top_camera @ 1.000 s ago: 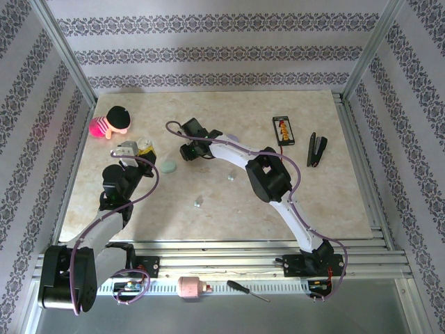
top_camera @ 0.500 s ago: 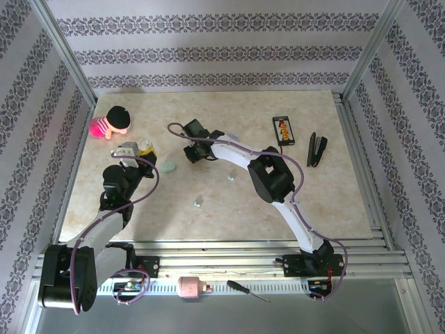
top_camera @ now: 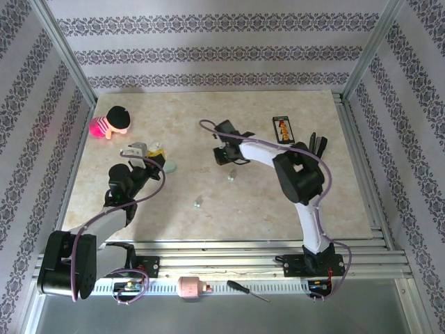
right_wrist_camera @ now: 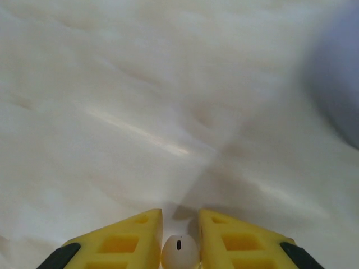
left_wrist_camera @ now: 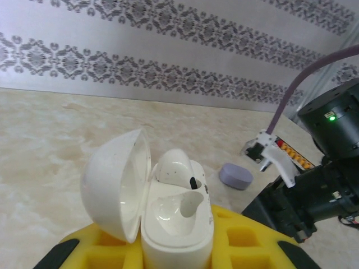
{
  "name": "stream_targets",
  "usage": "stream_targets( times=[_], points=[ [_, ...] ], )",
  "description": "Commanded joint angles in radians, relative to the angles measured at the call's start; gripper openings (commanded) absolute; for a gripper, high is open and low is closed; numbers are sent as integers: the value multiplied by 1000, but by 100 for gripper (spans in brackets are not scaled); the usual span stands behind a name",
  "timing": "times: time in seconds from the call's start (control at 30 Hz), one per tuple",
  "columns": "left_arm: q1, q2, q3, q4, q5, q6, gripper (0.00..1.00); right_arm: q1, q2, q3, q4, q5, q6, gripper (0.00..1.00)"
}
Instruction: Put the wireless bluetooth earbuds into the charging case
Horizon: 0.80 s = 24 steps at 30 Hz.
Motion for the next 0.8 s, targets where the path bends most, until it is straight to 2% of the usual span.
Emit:
stream_targets(
  times=[0.0, 0.13, 0.3, 0.4, 0.57, 0.77],
  points=[
    [-21, 24, 14, 120, 48, 6, 4, -52, -124, -142, 12, 43, 3, 24],
    [-56, 41, 29, 126, 39, 30, 4, -121, -241, -306, 28, 56, 9, 24],
    [-168, 31, 79, 3, 71, 209, 7, -157, -324, -423, 26, 19, 14, 27],
    [-197, 54, 86, 13, 68, 219, 7, -160, -344, -432, 23, 8, 7, 31],
    [-211, 79, 93, 38, 81, 203, 7, -161, -353, -405, -22, -4, -6, 46],
    [-226, 79, 98, 41, 94, 223, 5, -189, -332, -395, -52, -5, -52, 49]
  ],
)
